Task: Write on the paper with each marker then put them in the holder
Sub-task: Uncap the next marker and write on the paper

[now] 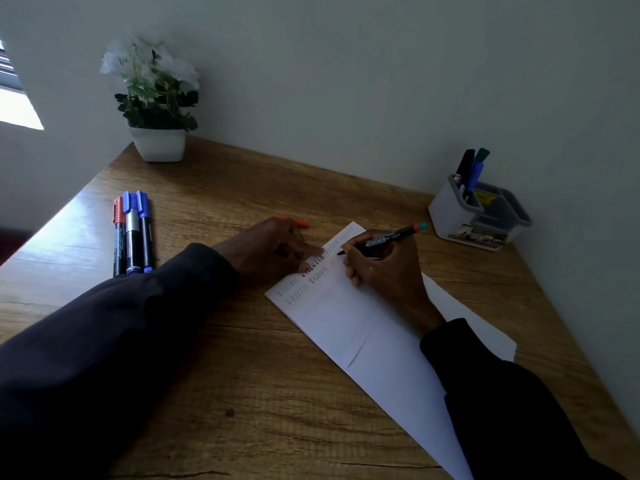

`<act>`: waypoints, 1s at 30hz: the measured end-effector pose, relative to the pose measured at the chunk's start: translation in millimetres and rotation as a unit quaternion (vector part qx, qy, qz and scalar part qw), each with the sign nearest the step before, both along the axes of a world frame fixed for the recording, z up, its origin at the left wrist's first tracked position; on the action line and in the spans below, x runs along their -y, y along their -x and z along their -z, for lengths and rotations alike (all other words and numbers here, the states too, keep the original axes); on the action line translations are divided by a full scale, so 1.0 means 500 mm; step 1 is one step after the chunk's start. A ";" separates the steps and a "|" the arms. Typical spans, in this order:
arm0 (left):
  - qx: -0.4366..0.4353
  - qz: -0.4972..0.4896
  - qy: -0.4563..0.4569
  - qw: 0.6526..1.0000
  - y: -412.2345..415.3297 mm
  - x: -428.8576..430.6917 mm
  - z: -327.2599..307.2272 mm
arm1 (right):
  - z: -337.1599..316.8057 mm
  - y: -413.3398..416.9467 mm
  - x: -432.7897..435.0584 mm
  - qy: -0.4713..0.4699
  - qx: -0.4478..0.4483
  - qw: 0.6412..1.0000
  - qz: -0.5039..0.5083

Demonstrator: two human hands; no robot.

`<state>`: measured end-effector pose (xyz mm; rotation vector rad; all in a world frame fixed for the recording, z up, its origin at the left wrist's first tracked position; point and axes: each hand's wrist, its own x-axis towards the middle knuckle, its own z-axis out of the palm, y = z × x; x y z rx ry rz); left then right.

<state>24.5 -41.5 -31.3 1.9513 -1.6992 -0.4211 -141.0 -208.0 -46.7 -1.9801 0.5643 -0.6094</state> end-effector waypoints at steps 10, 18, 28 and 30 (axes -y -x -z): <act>0.000 -0.009 -0.012 1.000 0.005 -0.002 -0.004 | -0.006 0.000 -0.003 -0.009 -0.003 1.000 0.012; 0.006 0.001 -0.008 1.000 0.002 0.001 0.001 | -0.009 -0.004 -0.006 -0.013 -0.017 0.999 0.039; 0.014 -0.003 -0.002 1.000 0.005 -0.001 -0.001 | -0.009 -0.002 -0.005 -0.012 0.007 0.999 0.044; 0.009 -0.003 -0.004 1.000 0.005 -0.002 -0.003 | -0.009 -0.001 -0.005 -0.016 0.011 0.999 0.047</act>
